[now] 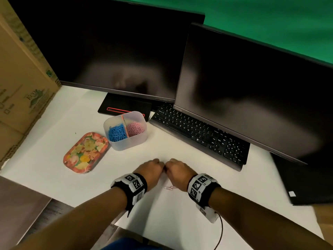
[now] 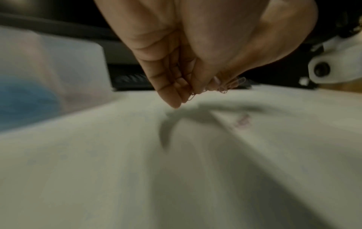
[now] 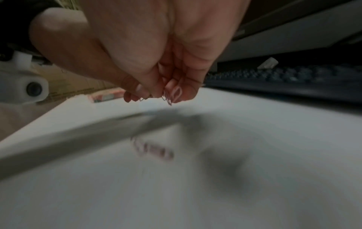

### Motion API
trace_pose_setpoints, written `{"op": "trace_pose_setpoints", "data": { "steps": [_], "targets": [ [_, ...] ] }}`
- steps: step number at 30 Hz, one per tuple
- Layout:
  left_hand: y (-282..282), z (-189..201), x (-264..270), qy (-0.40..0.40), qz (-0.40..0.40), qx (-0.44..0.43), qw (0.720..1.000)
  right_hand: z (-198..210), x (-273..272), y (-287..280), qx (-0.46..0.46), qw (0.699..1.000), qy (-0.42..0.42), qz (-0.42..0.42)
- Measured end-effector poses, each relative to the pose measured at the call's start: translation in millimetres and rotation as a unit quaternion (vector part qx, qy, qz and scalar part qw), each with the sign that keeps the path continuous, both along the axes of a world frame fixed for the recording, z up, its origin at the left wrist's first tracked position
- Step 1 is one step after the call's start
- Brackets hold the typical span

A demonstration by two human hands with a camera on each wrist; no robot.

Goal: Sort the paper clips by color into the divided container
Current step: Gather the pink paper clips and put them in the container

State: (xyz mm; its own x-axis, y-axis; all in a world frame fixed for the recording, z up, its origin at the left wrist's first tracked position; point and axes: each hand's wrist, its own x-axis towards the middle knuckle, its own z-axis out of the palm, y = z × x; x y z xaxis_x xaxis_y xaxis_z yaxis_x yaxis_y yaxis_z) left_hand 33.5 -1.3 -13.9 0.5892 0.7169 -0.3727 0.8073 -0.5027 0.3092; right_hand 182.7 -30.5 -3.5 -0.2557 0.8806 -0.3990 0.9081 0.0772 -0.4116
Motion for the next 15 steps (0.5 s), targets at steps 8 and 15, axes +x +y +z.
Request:
{"op": "trace_pose_setpoints", "data": {
  "steps": [8, 15],
  "targets": [
    [101, 69, -50, -0.009, 0.09, 0.119, 0.989, 58, -58, 117, 0.105, 0.994, 0.005, -0.019],
    [129, 76, -58, -0.111, 0.23, 0.069, 0.964, 69, -95, 160, 0.059, 0.995, -0.003, -0.082]
  ]
}}
